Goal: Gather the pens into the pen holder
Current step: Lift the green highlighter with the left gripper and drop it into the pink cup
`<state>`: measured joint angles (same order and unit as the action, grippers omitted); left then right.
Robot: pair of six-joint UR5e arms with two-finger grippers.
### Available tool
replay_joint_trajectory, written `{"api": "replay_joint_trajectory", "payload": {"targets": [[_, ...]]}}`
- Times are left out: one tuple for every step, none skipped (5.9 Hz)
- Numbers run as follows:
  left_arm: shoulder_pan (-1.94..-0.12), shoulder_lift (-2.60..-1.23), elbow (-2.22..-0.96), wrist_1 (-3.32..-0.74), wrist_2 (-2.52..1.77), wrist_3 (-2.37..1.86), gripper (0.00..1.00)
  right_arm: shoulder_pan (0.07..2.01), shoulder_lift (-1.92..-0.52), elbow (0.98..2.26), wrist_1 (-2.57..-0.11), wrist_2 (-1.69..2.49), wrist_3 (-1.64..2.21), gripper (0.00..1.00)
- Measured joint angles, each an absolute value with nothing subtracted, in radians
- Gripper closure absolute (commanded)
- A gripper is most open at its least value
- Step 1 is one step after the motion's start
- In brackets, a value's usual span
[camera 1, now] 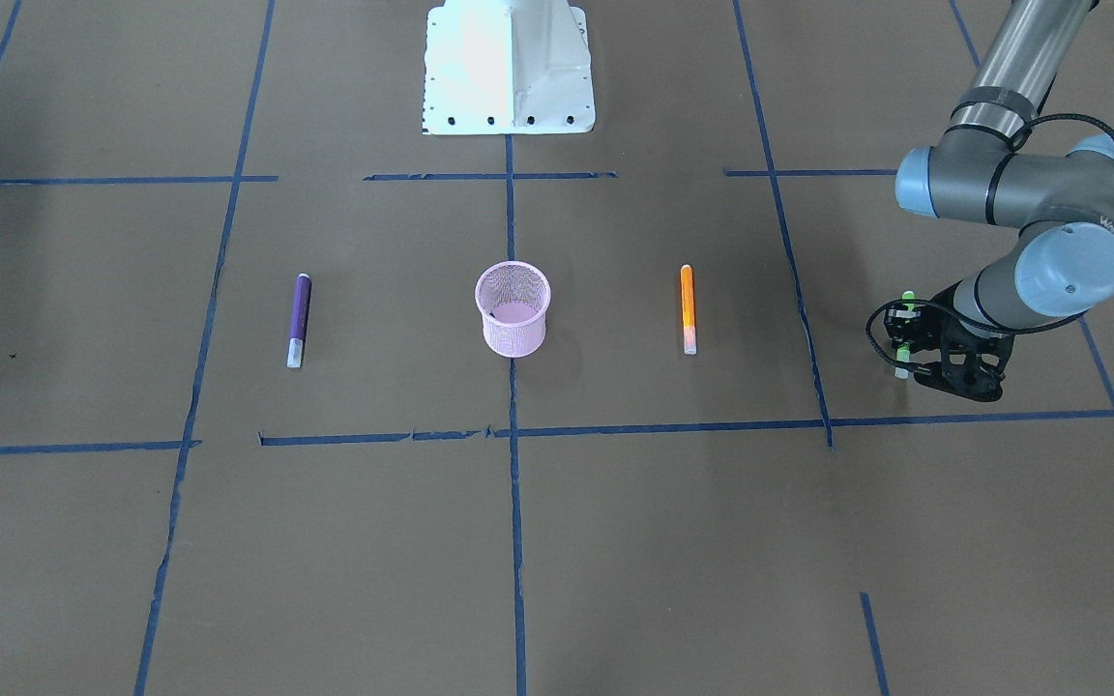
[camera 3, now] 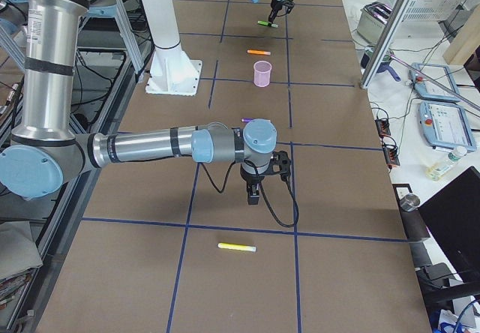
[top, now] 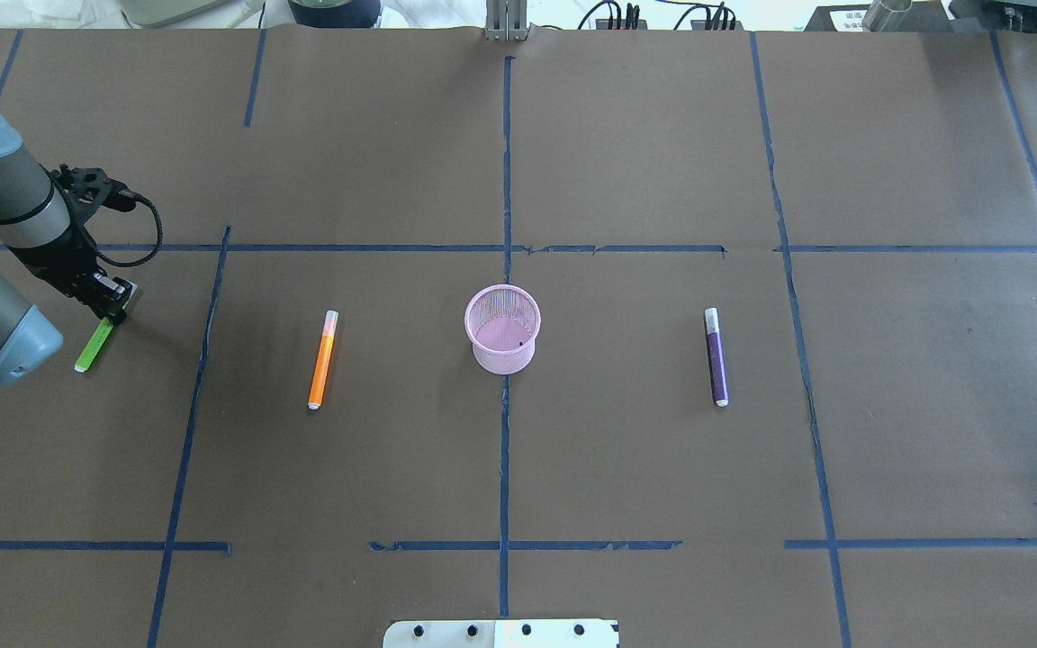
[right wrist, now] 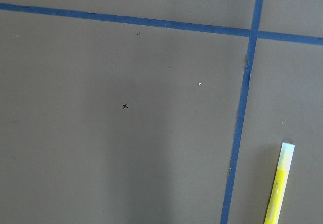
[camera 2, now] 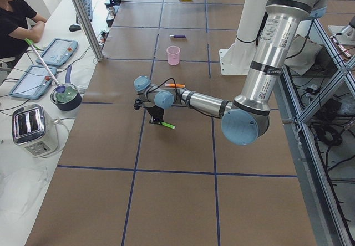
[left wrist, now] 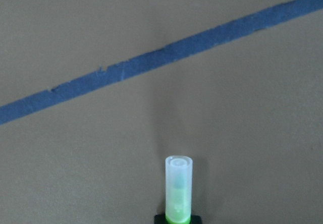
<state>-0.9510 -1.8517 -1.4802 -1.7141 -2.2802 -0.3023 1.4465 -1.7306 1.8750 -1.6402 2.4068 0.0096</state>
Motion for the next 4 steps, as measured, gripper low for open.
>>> {"api": "replay_joint_trajectory", "payload": {"targets": [[-0.951,-1.866,-1.546,-1.711,-2.283,-0.309,1.00,1.447,-1.730,1.884,-1.640,2.407,0.007,0.00],[-0.950,-1.882,-1.633,-1.711,-2.284,-0.329,1.00,1.447,-1.730,1.896,-1.641,2.409,0.008,0.00],[-0.928,-1.928,-1.707,-1.715,-2.281,-0.387,1.00,1.444,-1.729,1.902,-1.626,2.413,0.010,0.00],[-0.874,-2.002,-1.764,-1.730,-2.243,-0.510,1.00,1.441,-1.730,1.898,-1.584,2.416,0.010,0.00]]}}
